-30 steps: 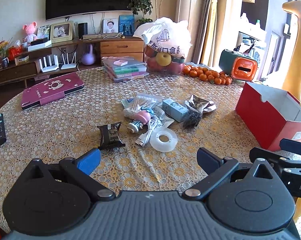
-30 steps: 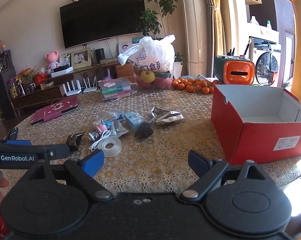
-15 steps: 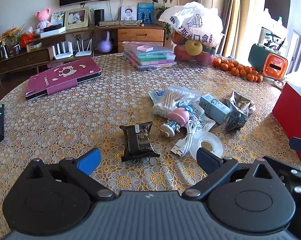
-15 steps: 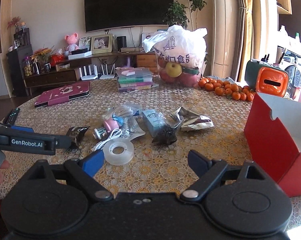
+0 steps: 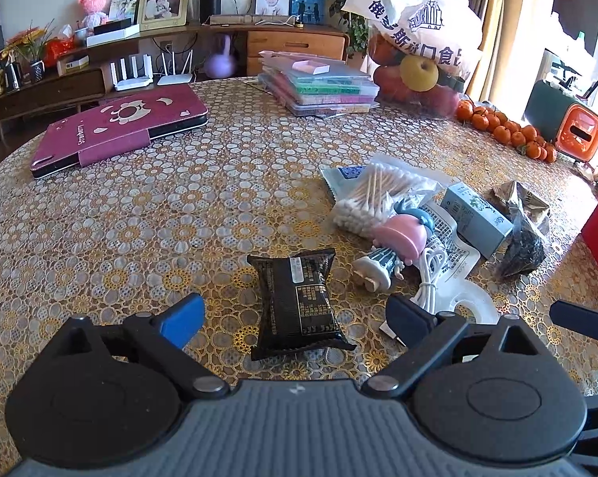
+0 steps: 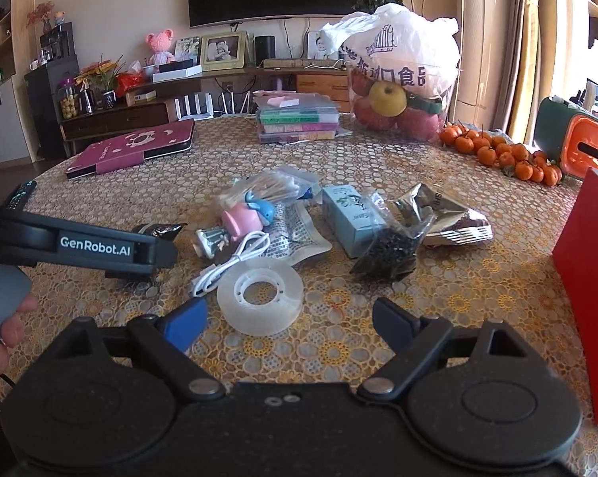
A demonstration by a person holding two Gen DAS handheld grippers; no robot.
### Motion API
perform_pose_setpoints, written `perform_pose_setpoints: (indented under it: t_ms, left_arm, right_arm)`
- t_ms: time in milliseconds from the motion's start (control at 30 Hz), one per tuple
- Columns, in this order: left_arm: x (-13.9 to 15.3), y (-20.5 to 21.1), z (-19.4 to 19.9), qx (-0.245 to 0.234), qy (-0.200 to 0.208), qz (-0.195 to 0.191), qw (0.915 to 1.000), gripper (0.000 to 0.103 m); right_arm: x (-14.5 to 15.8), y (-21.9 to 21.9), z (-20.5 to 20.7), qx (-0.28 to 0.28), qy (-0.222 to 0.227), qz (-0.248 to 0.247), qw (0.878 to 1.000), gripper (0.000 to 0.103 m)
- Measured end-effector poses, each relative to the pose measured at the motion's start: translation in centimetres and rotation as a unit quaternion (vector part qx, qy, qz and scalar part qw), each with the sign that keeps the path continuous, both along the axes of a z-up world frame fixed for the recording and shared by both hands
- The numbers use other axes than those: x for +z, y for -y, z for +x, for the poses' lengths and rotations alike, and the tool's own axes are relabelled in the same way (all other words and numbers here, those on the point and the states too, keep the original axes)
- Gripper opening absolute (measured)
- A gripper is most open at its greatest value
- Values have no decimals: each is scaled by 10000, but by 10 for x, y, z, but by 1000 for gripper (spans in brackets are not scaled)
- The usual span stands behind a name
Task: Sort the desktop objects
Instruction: 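Move the left gripper down to the black snack packet, then close the left gripper on the black snack packet while the right gripper grasps the clear tape roll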
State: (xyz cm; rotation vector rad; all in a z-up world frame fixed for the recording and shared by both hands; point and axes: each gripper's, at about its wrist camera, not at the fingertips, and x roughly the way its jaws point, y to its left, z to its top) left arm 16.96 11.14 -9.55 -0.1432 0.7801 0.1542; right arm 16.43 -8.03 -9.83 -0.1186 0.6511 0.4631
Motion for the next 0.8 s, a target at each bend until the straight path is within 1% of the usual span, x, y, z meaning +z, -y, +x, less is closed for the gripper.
perform_pose_setpoints:
  t_ms: [167, 233, 400, 467, 633, 800]
  left_arm:
    - [-7, -2, 6, 31, -65, -28, 10000, 93]
    - [-8, -3, 7, 38, -69, -25, 10000, 92]
    - [-12, -5, 10, 52, -78, -12, 10000, 83]
    - [-14, -5, 10, 58, -79, -19, 10000, 81]
    - [-14, -5, 10, 77, -45, 65, 9999, 77]
    - [-14, -3, 11, 74, -37, 171, 9998, 69]
  right_arm:
    - [-8, -14, 10, 115, -22, -56, 9999, 89]
    - [-10, -17, 13, 113, -29, -64, 9999, 89]
    - [-16, -22, 17, 134, -90, -100, 9998, 89]
    - [-18, -23, 18, 117, -112, -92, 9998, 89]
    - [-21, -25, 19, 148, -115, -140, 9997, 87]
    - [-25, -26, 23, 128, -135, -180, 9997, 84]
